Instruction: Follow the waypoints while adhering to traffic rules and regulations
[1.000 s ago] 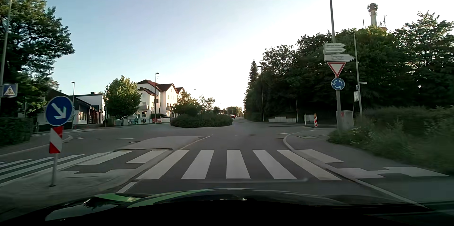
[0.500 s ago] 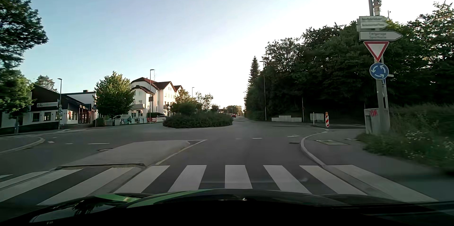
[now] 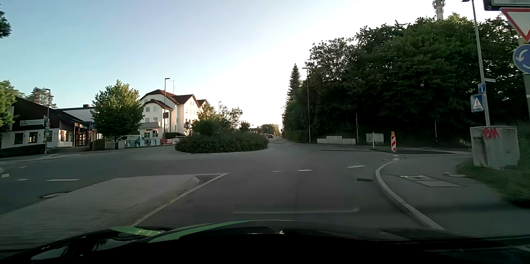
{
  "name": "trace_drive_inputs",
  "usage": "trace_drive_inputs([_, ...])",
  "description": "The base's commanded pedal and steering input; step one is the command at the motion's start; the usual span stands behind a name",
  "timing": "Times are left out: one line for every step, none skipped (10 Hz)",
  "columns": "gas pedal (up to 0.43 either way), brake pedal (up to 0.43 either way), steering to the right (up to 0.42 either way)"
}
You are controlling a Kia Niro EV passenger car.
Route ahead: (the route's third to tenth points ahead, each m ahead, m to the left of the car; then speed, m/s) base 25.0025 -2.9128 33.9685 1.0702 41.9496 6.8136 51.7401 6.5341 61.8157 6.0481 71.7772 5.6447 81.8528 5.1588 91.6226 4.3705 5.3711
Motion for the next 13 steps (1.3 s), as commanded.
trace_drive_inputs([0.059,0.000,0.070])
trace_drive_inputs([0.067,0.000,0.071])
trace_drive_inputs([0.079,0.000,0.071])
trace_drive_inputs([0.098,0.000,0.075])
trace_drive_inputs([0.110,0.000,0.090])
trace_drive_inputs([0.118,0.000,0.110])
trace_drive_inputs([0.130,0.000,0.125])
trace_drive_inputs([0.138,0.000,0.142])
trace_drive_inputs([0.138,0.000,0.158])
trace_drive_inputs([0.138,0.000,0.173])
trace_drive_inputs([0.150,0.000,0.180])
trace_drive_inputs([0.157,0.000,0.183])
trace_drive_inputs([0.157,0.000,0.183])
